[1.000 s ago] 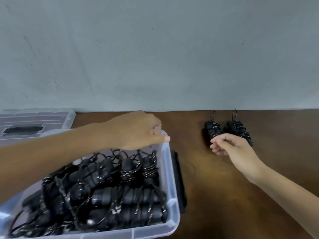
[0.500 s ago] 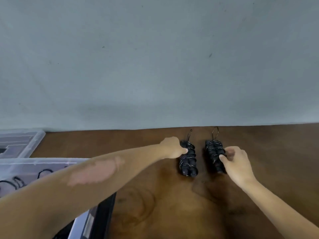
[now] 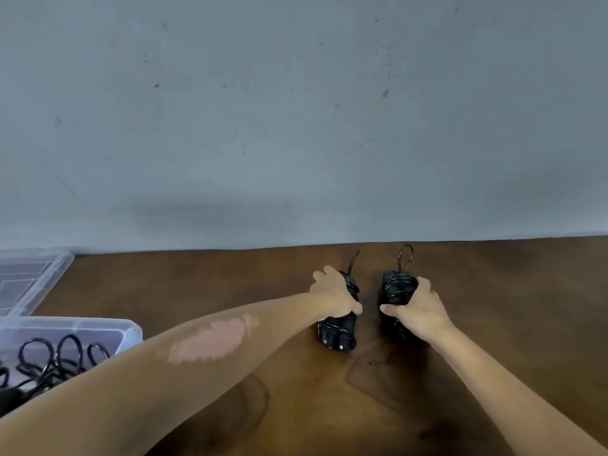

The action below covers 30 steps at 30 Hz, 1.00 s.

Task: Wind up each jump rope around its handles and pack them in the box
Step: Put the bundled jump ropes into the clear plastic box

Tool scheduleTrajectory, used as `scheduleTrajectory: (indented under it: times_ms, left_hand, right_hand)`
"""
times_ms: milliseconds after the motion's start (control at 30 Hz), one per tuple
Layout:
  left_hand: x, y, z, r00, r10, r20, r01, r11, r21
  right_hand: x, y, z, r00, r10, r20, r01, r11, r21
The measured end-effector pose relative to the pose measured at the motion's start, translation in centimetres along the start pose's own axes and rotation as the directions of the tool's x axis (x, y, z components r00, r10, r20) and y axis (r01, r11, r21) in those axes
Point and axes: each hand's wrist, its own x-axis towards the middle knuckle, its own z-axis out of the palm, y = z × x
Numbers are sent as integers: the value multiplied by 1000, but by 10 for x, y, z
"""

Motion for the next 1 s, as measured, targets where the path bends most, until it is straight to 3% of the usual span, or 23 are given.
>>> scheduleTrajectory:
  times_ms: [200,533,667,833,1000]
  left_hand:
    - [-22,-21,-26,988,155,6,-155,981,116]
    - [-118,-66,-130,924,383,19,-382,923,-40]
    - [-165,-101,-176,912,407,-38,-407,913,28]
    - [-216,-159,-229,919,377,-116,-380,925,-9]
    - [-248,-229,-267,935,323,-146,-332,943,-38]
  right_hand:
    - [-15,-4,-15,992,-55,114,37,987,156]
    - [-105,-58,-35,911,-297,286,137,872,470]
    - [-141,-80,-31,860,-360,361,105,818,566]
    - [-181,-105,-21,726,-477,495,82,775,626]
    - [-229,-147,9,694,-502,516,73,762,643]
